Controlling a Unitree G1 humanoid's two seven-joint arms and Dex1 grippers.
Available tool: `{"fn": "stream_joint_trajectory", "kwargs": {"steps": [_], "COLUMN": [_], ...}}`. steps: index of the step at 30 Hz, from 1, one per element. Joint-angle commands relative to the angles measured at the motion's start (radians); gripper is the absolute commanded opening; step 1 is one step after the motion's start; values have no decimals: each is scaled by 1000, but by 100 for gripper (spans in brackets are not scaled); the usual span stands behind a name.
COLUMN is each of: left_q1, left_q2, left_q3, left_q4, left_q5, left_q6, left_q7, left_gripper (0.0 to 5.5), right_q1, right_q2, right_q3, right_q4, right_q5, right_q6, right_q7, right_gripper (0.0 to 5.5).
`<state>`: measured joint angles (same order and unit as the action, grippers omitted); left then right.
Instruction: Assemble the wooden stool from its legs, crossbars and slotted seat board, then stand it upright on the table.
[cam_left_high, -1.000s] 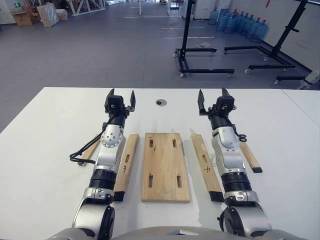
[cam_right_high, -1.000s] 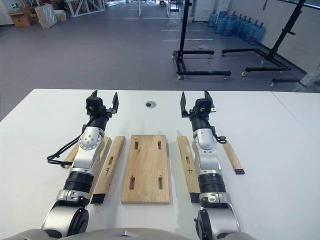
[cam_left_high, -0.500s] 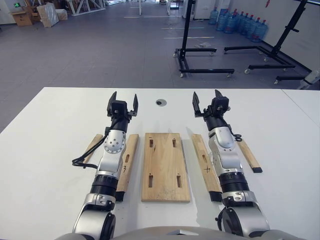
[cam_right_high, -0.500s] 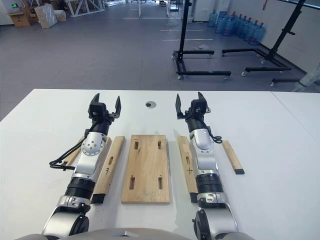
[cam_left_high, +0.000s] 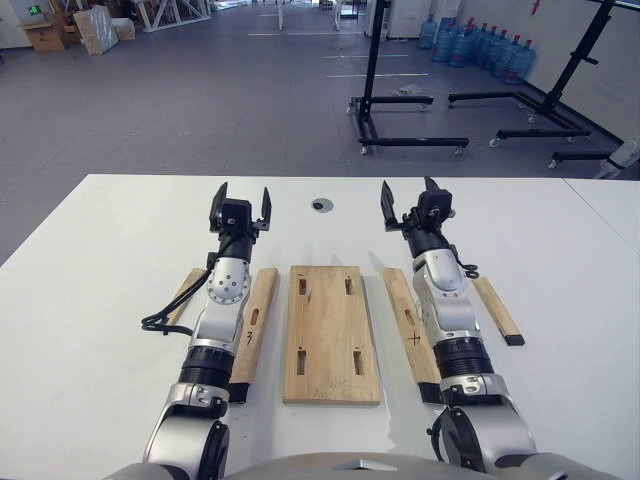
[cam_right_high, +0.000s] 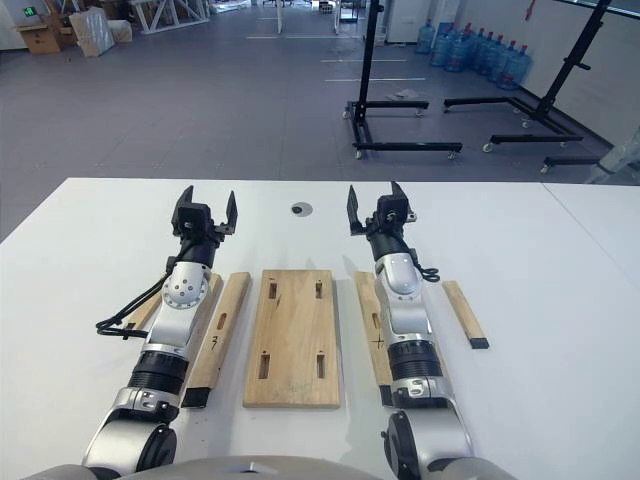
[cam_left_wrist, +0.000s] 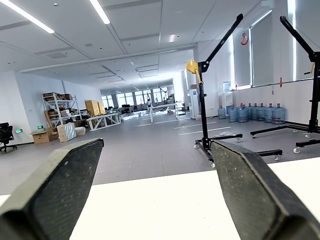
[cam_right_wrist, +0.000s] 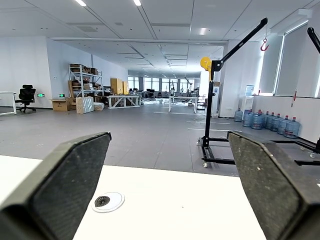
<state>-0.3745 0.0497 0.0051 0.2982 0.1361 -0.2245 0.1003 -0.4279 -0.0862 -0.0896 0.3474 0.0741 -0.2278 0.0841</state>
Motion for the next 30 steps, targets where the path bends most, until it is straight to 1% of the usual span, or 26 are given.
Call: {"fn": "stream_joint_trajectory", "kwargs": {"steps": [1, 4, 8, 11, 13, 14, 17, 18, 20, 22, 25, 27, 30], "left_q1": [-23, -24, -35, -23, -5, 10, 91, 109, 134, 159, 179, 188, 192], "left_q2": [-4, -5, -3, -10, -10, -12, -31, -36, -41, -40, -43, -51, -57], "left_q3": [-7, -17, -33, -52, -57, -61, -91, -94, -94, -93, -90, -88, -89], "left_q4": [14, 4, 19, 26, 4, -13, -100, -119, -146, -185, -217, -224, -228], "left_q5": [8, 42, 97, 119, 128, 116, 12, 3, -4, 1, 17, 24, 29], "left_q6": [24, 14, 57, 73, 71, 58, -43, -52, -58, -58, -53, -50, -49], "left_q7": [8, 37, 81, 93, 102, 88, -17, -24, -27, -29, -14, 1, 8], "left_gripper": [393, 393, 393, 393, 393, 393, 393, 393, 393, 393, 393, 393, 393], "right_q1": [-29, -29, -27, -29, -4, 23, 118, 161, 253, 354, 493, 538, 554], "right_q2": [-5, -12, -33, -79, -134, -179, -335, -372, -419, -435, -421, -417, -416], "right_q3": [-4, -7, -17, -66, -125, -164, -310, -358, -406, -410, -384, -367, -367], "right_q4": [16, 15, 11, 11, -20, -40, -34, -20, 2, -29, -175, -245, -280], "right_q5": [-6, -4, -15, 20, 83, 115, 227, 259, 286, 288, 313, 341, 372], "right_q6": [3, 4, 25, 66, 130, 168, 269, 310, 361, 397, 495, 555, 618], "right_q7": [-8, -5, -20, -9, 33, 63, 174, 197, 239, 276, 319, 350, 362], "right_gripper": [429, 429, 429, 429, 429, 429, 429, 429, 429, 429, 429, 429, 429]}}
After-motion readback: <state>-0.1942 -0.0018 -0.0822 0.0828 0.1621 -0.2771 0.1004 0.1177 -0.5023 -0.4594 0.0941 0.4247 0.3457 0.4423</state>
